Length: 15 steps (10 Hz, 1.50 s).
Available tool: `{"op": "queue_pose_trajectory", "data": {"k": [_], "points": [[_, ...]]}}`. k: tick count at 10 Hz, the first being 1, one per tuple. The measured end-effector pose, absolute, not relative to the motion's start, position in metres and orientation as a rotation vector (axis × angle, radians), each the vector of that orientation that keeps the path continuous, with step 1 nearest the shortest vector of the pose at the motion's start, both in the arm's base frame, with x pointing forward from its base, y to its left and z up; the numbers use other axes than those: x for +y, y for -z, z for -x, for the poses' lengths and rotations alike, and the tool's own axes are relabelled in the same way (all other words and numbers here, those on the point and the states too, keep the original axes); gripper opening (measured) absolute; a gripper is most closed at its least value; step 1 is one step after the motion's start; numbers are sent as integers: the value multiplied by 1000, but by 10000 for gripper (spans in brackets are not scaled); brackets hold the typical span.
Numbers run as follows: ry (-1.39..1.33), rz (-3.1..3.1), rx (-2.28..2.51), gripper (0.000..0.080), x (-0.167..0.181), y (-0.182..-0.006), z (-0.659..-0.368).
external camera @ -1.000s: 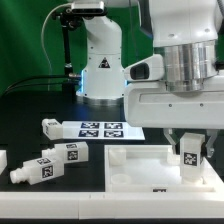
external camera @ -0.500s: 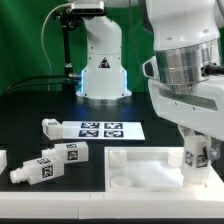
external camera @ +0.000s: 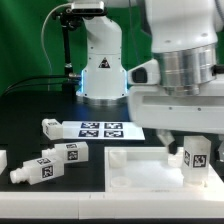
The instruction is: Assemble one leg
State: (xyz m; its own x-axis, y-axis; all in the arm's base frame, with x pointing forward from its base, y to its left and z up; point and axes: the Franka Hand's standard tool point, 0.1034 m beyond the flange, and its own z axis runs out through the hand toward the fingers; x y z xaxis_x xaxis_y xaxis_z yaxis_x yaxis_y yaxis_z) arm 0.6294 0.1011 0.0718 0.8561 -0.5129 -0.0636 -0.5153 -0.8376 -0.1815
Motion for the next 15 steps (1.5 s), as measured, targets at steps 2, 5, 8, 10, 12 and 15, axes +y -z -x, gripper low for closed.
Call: {"op": "queue_pose_trajectory", "data": {"k": [2, 5, 8, 10, 12, 15], "points": [[72, 2941, 524, 648, 103, -77, -631], [154, 3019, 165, 649, 106, -76, -634], [151, 3018, 239, 391, 110, -76, -634], [139, 2990, 442, 285, 111, -76, -633], [122, 2940, 677, 285, 111, -76, -633], [18, 2696, 1349, 285, 110, -75, -636]]}}
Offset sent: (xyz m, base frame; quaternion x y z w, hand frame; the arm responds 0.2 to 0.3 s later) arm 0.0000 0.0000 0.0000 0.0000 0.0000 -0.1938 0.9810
